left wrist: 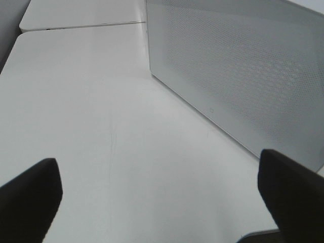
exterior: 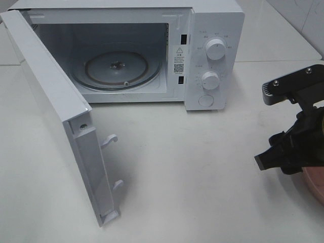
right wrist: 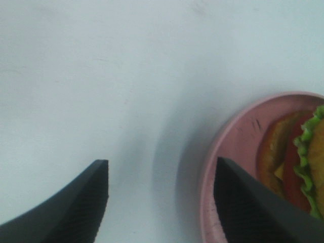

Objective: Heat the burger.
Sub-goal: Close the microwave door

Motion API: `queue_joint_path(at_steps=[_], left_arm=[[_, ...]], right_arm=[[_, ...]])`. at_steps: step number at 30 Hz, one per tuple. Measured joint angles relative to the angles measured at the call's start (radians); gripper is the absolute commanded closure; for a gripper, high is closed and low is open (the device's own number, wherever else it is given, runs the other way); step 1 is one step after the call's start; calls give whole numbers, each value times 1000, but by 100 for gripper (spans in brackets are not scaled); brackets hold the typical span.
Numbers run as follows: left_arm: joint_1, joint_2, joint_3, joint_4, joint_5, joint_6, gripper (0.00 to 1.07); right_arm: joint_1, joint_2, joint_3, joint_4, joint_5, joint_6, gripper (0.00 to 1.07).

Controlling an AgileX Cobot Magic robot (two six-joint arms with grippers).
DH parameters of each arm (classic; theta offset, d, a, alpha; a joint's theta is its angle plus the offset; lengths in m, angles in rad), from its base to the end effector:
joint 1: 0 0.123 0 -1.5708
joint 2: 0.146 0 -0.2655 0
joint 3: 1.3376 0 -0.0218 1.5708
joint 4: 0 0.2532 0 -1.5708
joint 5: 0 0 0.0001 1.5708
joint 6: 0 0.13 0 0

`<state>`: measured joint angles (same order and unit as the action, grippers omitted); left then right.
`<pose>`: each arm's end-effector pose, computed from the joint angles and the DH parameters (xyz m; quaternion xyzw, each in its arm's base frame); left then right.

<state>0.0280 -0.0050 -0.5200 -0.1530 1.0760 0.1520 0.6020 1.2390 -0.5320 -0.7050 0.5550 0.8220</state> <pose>0.0477 -0.0161 0.2665 0.0570 0.8463 -0.0289 0.5289 0.2141 0.0932 0.1479 -0.1494 0.9423 -0.0581 0.2940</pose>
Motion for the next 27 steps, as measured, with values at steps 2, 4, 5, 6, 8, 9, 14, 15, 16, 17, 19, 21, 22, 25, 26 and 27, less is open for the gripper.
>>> queue_joint_path(at_steps=[2,4,5,6,8,9,14,15,16,17,19,21,22,25,26,27], left_arm=[[0,0,0,0,0,0,9],[0,0,0,0,0,0,9],[0,0,0,0,0,0,9],[0,0,0,0,0,0,9],[0,0,0,0,0,0,9],[0,0,0,0,0,0,9],[0,0,0,0,0,0,9],[0,0,0,0,0,0,9],[0,0,0,0,0,0,9],[0,0,0,0,0,0,9],[0,0,0,0,0,0,9],[0,0,0,0,0,0,9],[0,0,0,0,0,0,9],[0,0,0,0,0,0,9],[0,0,0,0,0,0,9],[0,0,0,0,0,0,9]], right_arm=[[0,-18,0,27,-8,-35,36],[0,-75,0,122,-10,-150,29],[0,-75,0,122,-10,-150,29],[0,-106,0,189,-9,-225,27],[0,-137,0,250,-5,-306,27],[0,-151,0,281,2,-343,27],[0,-207,-21,396,89,-491,28],[0,-207,-21,396,89,-491,28],[0,-230,-39,424,136,-540,29],[0,-240,-55,437,162,-559,29],[0,-258,-81,454,208,-586,30],[0,-267,-96,460,236,-594,30],[0,-281,-123,465,291,-607,30],[0,-290,-160,471,371,-639,31],[0,-290,-160,471,371,-639,31],[0,-291,-175,479,420,-664,31]])
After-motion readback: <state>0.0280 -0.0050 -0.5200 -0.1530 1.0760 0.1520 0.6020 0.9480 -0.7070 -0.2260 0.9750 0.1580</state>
